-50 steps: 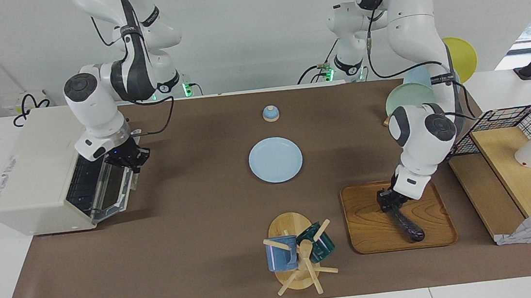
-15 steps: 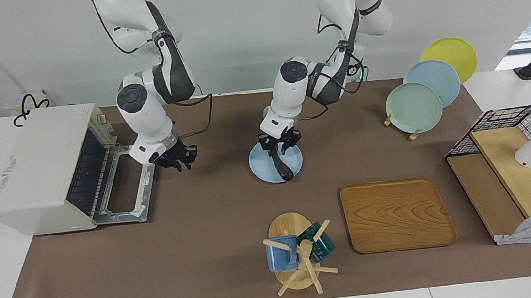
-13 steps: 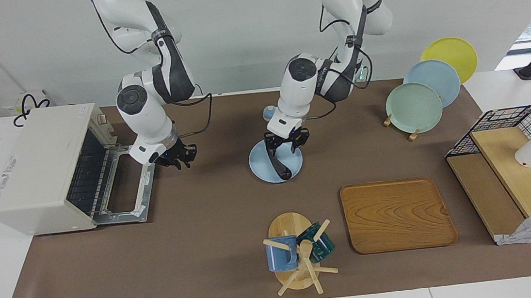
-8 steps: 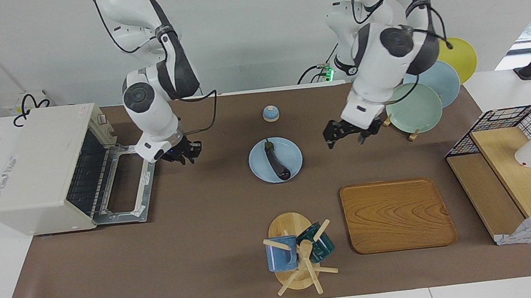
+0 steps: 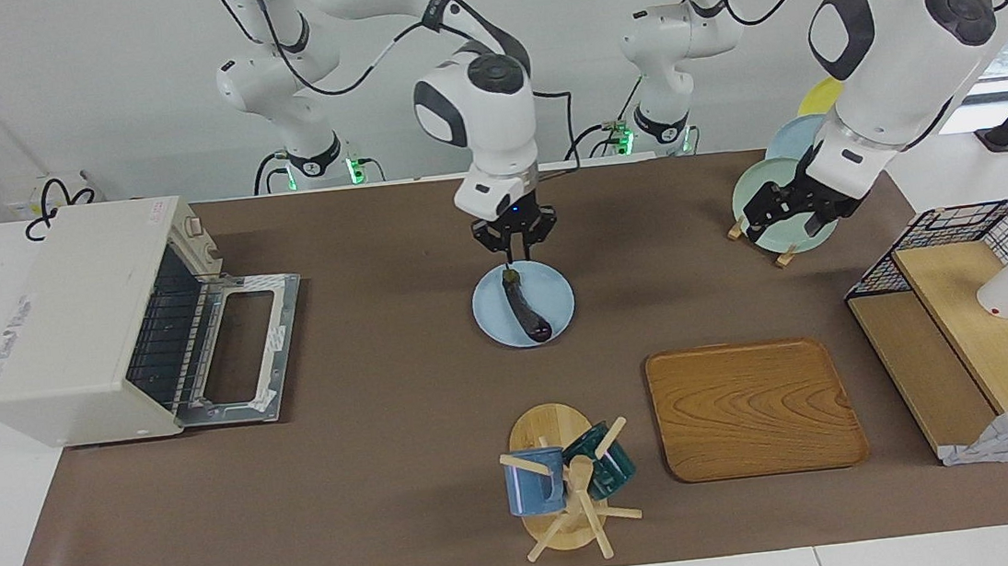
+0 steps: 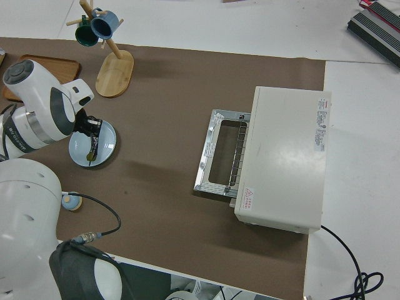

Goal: Put eggplant into oven
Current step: 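Grasp the eggplant on the plate with the right gripper while the left gripper withdraws, then carry the eggplant with the right gripper to the open oven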

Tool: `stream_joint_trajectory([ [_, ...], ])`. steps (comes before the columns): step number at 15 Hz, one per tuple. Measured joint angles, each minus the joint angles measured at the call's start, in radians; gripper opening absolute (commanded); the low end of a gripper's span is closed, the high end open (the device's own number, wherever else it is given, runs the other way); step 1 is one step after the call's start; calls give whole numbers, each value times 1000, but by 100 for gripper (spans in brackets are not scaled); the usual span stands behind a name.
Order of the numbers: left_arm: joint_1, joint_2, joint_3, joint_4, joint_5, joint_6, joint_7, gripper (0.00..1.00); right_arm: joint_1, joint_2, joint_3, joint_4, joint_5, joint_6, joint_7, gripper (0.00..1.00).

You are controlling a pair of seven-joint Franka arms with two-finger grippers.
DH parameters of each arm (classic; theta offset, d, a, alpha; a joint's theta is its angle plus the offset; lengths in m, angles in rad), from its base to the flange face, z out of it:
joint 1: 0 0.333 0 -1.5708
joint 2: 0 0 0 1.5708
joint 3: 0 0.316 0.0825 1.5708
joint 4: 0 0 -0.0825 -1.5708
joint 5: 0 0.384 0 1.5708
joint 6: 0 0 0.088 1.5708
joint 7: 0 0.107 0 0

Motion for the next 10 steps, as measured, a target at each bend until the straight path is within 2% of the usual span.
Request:
stream_joint_trajectory([
  [2, 0, -31, 0, 0, 10, -48, 1, 100, 58, 96, 0, 63, -64, 36, 60, 31],
  [4, 0, -59, 0, -2, 13, -73, 1, 100, 77, 154, 0, 58, -73, 114, 67, 31],
  [6, 0, -77, -3, -3, 32, -94, 2, 100, 90, 177, 0, 40, -75, 162, 67, 31],
  [10, -15, -87, -11, 4, 67, -130, 4, 100, 100, 170, 0, -43, -103, 274, 58, 31],
])
